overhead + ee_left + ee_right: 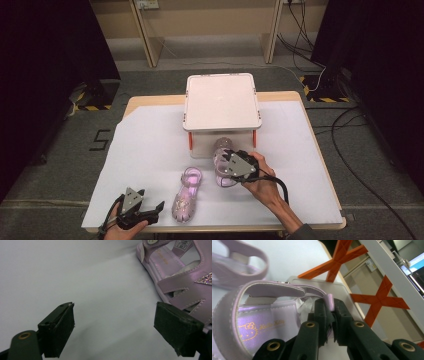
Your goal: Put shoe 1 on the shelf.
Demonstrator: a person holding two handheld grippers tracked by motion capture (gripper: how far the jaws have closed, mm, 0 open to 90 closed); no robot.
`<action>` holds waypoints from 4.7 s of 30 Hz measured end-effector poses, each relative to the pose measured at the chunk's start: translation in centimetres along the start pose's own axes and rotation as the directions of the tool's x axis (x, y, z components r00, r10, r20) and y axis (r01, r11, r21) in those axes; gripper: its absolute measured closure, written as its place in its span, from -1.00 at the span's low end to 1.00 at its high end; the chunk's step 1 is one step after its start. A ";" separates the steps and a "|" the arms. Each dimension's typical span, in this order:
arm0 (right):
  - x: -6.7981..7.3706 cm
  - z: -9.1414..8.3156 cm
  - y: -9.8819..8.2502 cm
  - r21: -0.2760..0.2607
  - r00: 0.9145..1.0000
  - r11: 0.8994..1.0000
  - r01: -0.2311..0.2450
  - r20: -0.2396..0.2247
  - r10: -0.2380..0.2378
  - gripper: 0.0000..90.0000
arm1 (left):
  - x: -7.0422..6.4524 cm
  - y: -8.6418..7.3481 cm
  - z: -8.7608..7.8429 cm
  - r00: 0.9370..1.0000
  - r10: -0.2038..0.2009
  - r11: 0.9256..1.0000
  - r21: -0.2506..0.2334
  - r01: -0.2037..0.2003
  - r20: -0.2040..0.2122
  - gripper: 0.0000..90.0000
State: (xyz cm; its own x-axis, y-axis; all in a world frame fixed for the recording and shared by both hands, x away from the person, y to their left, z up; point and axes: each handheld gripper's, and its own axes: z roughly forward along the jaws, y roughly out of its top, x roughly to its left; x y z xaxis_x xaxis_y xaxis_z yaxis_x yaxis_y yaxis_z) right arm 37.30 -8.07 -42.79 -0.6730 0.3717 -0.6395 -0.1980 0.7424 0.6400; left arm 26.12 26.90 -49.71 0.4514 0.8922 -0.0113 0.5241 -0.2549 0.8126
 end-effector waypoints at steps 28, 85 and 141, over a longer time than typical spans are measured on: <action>-0.4 8.7 -0.9 0.004 0.994 1.000 -0.004 0.114 0.003 0.85 | -0.1 0.0 0.0 1.000 0.004 1.000 0.001 -0.004 0.009 -0.64; 3.8 7.9 -1.8 0.087 0.929 0.926 -0.368 -0.021 0.371 -0.39 | -0.2 -0.1 0.0 1.000 0.009 1.000 0.005 -0.009 0.010 -0.64; 3.3 3.6 0.3 0.000 0.822 0.866 -0.500 -0.316 0.475 -0.08 | -0.4 0.0 -0.2 1.000 0.006 1.000 -0.007 -0.005 0.016 -0.64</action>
State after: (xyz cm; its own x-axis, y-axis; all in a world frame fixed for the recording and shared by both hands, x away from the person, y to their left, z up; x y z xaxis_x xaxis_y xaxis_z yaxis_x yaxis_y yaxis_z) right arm 37.61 -4.64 -46.27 -0.8720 0.4816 -0.0871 0.1651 0.4570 0.8740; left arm 25.79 26.64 -49.59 0.4660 0.8846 -0.0163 0.5163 -0.2569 0.8170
